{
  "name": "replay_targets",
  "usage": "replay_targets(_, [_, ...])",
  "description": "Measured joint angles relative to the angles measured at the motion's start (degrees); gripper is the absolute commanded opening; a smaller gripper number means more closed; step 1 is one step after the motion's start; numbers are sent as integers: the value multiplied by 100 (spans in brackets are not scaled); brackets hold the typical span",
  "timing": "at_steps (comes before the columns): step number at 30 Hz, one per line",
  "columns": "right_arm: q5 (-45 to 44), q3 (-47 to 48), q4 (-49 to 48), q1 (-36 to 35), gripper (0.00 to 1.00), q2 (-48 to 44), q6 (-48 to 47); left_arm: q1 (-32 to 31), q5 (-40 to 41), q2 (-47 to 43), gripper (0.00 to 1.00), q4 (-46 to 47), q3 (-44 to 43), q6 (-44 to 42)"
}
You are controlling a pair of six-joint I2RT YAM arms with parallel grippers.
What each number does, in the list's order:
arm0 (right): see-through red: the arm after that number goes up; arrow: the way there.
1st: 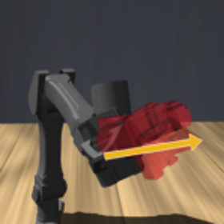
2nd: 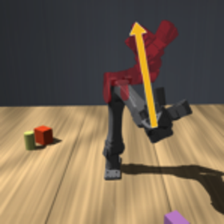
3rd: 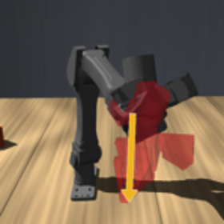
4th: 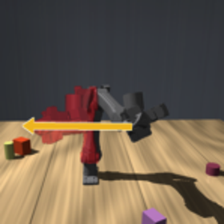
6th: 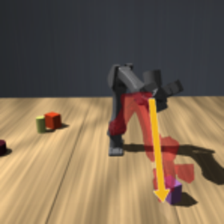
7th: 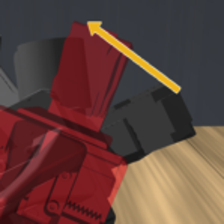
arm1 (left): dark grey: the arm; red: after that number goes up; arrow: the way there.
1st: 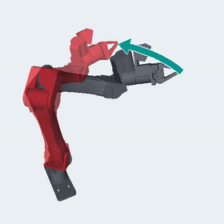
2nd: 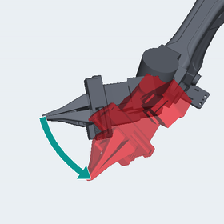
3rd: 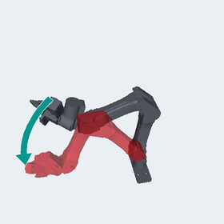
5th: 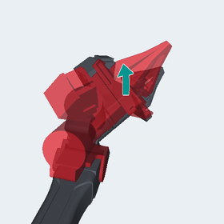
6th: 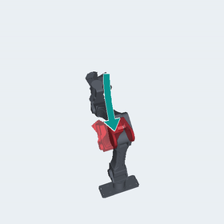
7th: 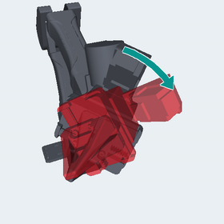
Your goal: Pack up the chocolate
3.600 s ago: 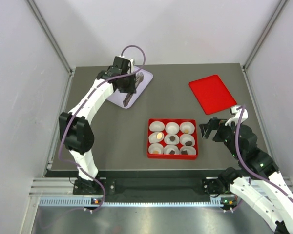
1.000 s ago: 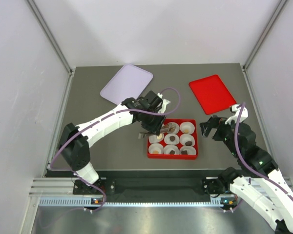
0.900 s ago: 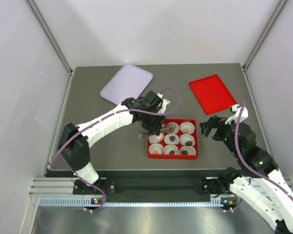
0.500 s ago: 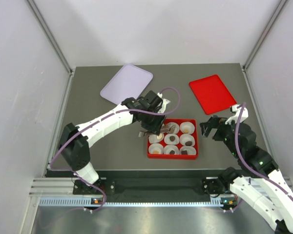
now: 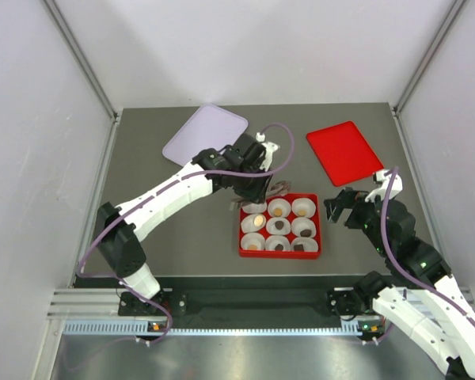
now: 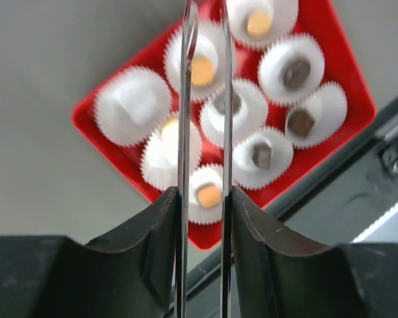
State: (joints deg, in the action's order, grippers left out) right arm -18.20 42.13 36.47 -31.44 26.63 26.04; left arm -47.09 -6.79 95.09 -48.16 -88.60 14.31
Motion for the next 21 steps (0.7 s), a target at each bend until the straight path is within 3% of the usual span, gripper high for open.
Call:
replay_targets(8, [4,0,0,0,100,0,13,140,1364,304,42,225,-1060,201])
replay_targets(21, [155,-4,-50,2,100,0,59,667,2339,3187,41,1298,-2780,660])
